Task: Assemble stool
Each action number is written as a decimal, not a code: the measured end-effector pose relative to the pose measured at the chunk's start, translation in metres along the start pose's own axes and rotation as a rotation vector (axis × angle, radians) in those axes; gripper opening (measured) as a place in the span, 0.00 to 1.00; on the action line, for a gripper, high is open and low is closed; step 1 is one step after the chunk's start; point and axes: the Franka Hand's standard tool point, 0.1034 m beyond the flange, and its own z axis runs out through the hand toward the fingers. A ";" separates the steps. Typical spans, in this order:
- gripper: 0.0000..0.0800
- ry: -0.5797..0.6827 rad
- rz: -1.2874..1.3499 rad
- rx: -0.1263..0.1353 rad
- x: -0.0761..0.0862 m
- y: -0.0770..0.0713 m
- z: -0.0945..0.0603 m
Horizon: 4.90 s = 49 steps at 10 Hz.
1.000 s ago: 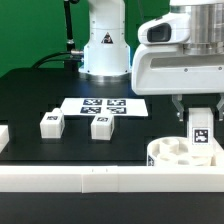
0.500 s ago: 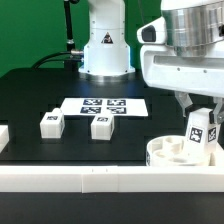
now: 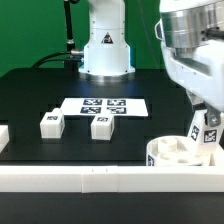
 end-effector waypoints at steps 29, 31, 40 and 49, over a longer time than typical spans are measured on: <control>0.81 -0.018 0.103 0.107 0.101 0.016 -0.069; 0.81 0.027 -0.212 0.048 0.095 0.014 -0.064; 0.81 0.110 -1.220 -0.016 0.114 0.017 -0.056; 0.81 0.277 -1.250 -0.038 0.152 0.059 -0.029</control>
Offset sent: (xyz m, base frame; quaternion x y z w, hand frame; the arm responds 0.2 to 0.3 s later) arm -0.0074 -0.0003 -0.0042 0.0208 -0.0213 0.3074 0.9511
